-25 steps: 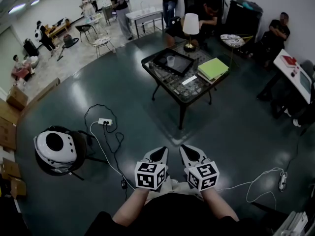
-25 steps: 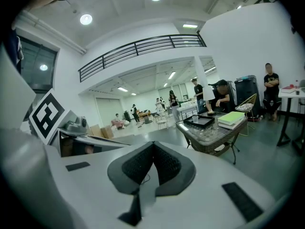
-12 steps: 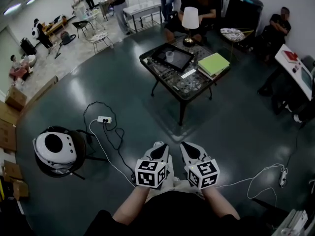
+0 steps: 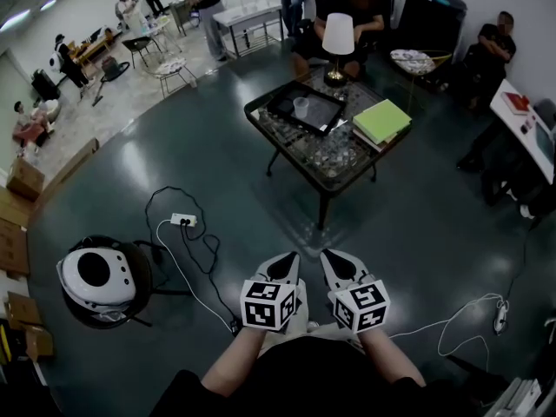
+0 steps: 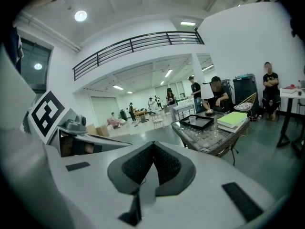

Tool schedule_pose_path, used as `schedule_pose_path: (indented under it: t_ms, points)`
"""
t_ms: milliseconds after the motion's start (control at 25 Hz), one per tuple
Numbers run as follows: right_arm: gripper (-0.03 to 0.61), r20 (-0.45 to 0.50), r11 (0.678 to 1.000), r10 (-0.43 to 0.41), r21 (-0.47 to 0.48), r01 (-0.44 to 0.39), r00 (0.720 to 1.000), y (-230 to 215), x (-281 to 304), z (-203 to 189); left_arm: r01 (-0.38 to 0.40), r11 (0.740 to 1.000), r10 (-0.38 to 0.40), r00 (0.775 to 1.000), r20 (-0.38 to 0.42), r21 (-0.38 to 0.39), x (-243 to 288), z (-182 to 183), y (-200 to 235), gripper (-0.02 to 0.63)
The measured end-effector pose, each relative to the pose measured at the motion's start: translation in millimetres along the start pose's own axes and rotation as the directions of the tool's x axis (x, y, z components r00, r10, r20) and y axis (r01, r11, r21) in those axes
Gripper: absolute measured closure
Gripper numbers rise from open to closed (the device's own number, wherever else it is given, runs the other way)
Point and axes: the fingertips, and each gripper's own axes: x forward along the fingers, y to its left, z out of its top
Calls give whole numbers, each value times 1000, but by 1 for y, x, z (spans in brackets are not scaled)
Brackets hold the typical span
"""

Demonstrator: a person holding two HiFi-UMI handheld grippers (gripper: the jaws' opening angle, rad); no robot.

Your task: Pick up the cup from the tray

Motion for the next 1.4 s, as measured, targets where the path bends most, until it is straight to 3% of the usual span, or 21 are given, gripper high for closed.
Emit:
schedule_pose_path:
  t_ms: [640, 1400]
  points:
    - [568, -8, 1000, -20, 9, 21, 1000, -50, 98, 50, 15, 1000, -14, 1000, -11, 4, 75, 72, 61, 604]
    - [568, -7, 997, -74, 16, 74, 997, -88, 220, 109, 83, 994, -80, 996, -50, 64, 148, 154, 147, 604]
